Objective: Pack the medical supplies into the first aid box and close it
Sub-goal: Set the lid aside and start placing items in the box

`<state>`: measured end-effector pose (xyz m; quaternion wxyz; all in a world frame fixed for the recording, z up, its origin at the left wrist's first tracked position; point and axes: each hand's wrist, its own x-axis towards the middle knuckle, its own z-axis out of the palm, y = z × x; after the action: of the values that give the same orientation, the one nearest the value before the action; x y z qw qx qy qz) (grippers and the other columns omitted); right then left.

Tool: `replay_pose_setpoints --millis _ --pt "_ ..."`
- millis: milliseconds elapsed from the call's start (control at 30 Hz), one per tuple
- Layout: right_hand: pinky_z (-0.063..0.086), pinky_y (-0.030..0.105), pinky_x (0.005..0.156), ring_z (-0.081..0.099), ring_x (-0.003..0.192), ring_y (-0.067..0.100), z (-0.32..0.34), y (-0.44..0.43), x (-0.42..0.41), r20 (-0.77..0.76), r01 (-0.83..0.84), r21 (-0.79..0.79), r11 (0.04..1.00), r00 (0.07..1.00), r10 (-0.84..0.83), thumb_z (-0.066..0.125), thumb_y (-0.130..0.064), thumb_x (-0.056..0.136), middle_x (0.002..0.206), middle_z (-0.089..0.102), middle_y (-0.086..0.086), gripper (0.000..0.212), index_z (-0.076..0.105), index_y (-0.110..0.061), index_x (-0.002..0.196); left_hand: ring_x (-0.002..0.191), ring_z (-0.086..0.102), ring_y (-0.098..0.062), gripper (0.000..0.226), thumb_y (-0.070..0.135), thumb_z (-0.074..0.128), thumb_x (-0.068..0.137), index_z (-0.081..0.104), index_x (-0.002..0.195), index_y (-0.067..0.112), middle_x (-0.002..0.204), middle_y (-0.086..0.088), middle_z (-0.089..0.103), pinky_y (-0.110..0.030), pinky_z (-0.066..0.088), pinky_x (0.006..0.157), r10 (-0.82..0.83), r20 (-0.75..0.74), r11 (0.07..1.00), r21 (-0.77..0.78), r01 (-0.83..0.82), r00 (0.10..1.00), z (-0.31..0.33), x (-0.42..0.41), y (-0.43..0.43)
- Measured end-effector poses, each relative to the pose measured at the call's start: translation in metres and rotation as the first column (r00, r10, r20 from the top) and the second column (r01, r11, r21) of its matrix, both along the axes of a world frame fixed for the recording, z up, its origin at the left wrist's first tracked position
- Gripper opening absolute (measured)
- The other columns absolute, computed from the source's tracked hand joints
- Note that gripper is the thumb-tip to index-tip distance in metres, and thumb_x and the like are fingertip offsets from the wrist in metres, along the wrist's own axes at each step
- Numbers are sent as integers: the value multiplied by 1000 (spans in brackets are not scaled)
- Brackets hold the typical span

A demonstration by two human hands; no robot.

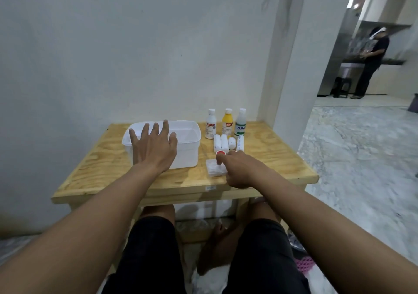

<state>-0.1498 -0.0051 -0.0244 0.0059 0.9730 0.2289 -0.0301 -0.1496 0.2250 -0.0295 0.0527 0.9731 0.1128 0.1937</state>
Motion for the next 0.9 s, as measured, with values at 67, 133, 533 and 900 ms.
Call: replay_pose_setpoints --millis 67,133,533,900 --pt "48 41 92 50 117 29 4 -1 1 -3 11 -7 1000 1000 -11 59 -14 86 133 53 8 57 43 -21 141 154 16 -28 61 46 14 105 22 160 22 163 -6 32 -61 2 121 -4 -4 1000 1 4 1000 0 0 0" --pt "47 44 96 48 122 32 8 -2 2 -5 24 -9 1000 1000 -24 58 -16 86 136 52 8 61 43 -19 145 154 17 -28 61 46 14 105 24 160 22 163 -6 32 -60 2 121 -11 0 1000 1 11 1000 0 0 0" --pt "48 33 89 56 115 23 21 -6 11 -137 90 49 995 987 -82 74 -41 83 133 59 6 67 51 -14 140 152 22 -27 65 51 11 104 33 157 23 161 -4 37 -58 4 122 -26 19 1000 -9 26 999 -2 0 4" --pt "44 33 83 56 113 23 80 -11 31 -43 138 165 977 990 -132 72 -47 81 133 59 4 69 53 -16 139 152 22 -27 65 56 11 103 33 157 26 162 -4 36 -60 8 120 -50 38 998 -25 51 998 5 -1 19"
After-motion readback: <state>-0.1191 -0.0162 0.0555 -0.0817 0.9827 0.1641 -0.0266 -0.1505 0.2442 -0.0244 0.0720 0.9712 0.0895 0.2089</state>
